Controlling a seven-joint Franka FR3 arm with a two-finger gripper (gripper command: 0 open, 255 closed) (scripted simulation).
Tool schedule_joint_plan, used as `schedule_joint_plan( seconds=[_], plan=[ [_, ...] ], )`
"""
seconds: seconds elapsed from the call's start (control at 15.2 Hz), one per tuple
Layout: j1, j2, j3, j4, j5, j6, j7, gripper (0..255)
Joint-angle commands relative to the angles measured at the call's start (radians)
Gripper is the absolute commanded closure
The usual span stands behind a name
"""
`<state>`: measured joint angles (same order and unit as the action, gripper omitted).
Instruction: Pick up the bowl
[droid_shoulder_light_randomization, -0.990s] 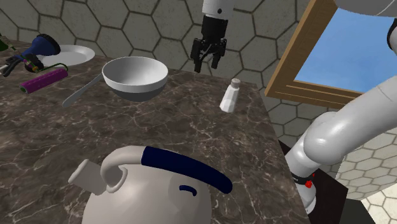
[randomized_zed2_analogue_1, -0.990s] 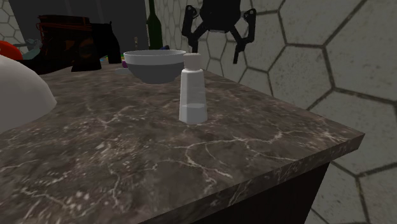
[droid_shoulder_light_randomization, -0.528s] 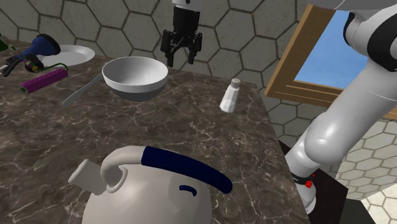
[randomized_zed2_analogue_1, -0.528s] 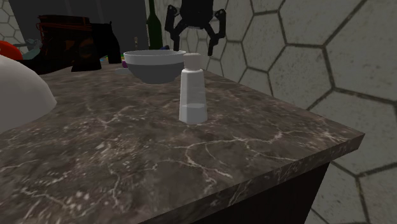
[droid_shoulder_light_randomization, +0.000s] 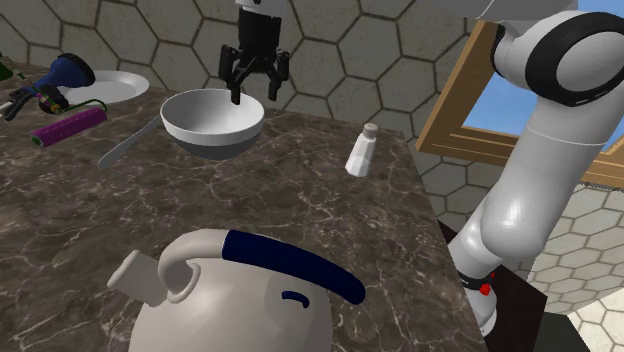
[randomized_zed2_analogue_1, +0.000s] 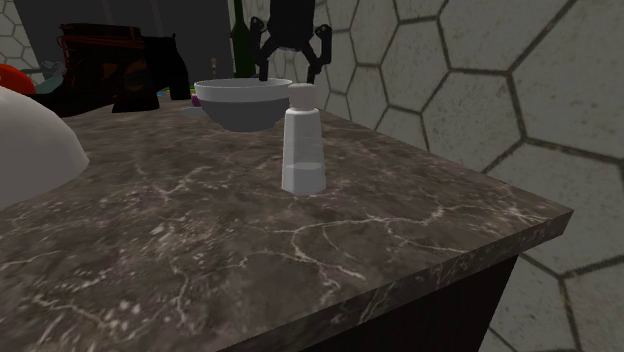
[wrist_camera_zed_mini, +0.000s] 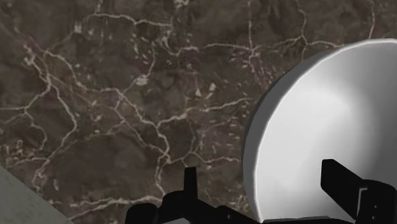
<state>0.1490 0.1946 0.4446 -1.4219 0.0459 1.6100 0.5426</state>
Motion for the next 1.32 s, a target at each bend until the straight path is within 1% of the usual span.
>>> schedule_joint_plan(
  seconds=[0.0,0.13,0.26,0.33,0.92,1.25],
  plan=[
    [-0.003,-0.008,-0.001,-0.039,0.004,0.032,-0.004,0],
    [-0.005,-0.014,-0.001,-0.073,0.006,0.061,-0.008,0],
    [-0.006,-0.015,-0.002,-0.083,0.007,0.069,-0.01,0],
    [-0.007,-0.018,-0.002,-0.09,0.008,0.073,-0.011,255],
    [-0.006,-0.015,-0.002,-0.083,0.007,0.069,-0.01,255],
    [0.0,0.0,0.0,0.004,0.0,-0.003,0.001,255]
  ],
)
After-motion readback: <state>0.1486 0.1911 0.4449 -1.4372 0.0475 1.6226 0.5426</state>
